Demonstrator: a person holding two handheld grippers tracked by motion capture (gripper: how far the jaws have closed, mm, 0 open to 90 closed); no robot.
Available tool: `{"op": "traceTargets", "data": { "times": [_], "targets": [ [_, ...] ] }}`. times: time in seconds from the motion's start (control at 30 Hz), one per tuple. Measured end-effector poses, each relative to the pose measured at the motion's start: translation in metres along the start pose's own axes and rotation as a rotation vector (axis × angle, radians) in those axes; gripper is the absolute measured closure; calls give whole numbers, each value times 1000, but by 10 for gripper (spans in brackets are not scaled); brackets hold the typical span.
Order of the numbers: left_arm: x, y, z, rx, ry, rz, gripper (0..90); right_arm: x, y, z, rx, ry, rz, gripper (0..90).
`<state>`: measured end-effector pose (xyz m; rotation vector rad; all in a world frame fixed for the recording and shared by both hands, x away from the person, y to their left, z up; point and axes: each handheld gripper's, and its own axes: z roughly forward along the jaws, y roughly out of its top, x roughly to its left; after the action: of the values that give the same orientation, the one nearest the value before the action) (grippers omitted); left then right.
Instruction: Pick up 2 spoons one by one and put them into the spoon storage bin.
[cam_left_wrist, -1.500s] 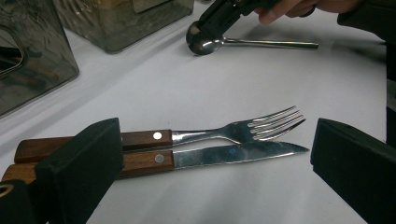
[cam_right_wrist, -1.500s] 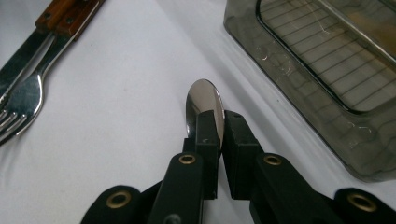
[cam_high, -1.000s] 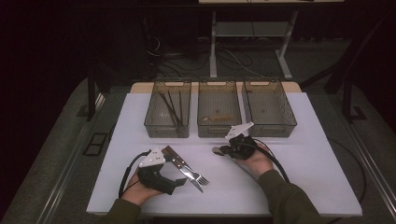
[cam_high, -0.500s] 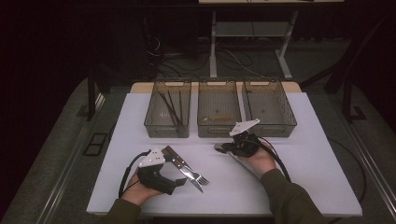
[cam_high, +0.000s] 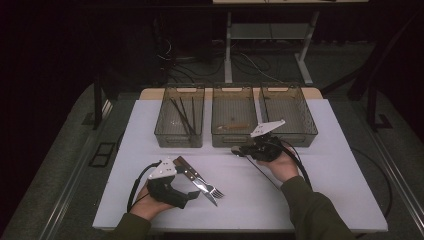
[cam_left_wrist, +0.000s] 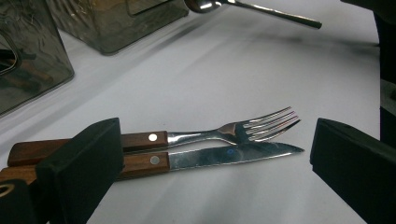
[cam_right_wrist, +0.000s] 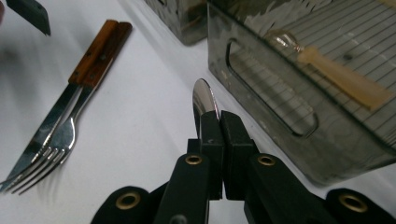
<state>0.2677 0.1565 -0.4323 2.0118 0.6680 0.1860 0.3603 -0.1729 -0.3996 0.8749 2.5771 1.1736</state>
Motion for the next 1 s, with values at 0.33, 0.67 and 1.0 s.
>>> {"op": "traceTargets", "data": {
  "times": [0.33, 0.67, 1.0],
  "targets": [
    [0, 0, 0, 9, 5, 9, 20, -7, 19, -14, -38, -18, 7, 885],
    [0, 0, 0, 8, 3, 14, 21, -21, 46, -28, -69, -60, 4, 885],
    [0, 1, 1, 7, 6, 21, 21, -41, 75, -31, -103, -118, 31, 885]
  ]
}}
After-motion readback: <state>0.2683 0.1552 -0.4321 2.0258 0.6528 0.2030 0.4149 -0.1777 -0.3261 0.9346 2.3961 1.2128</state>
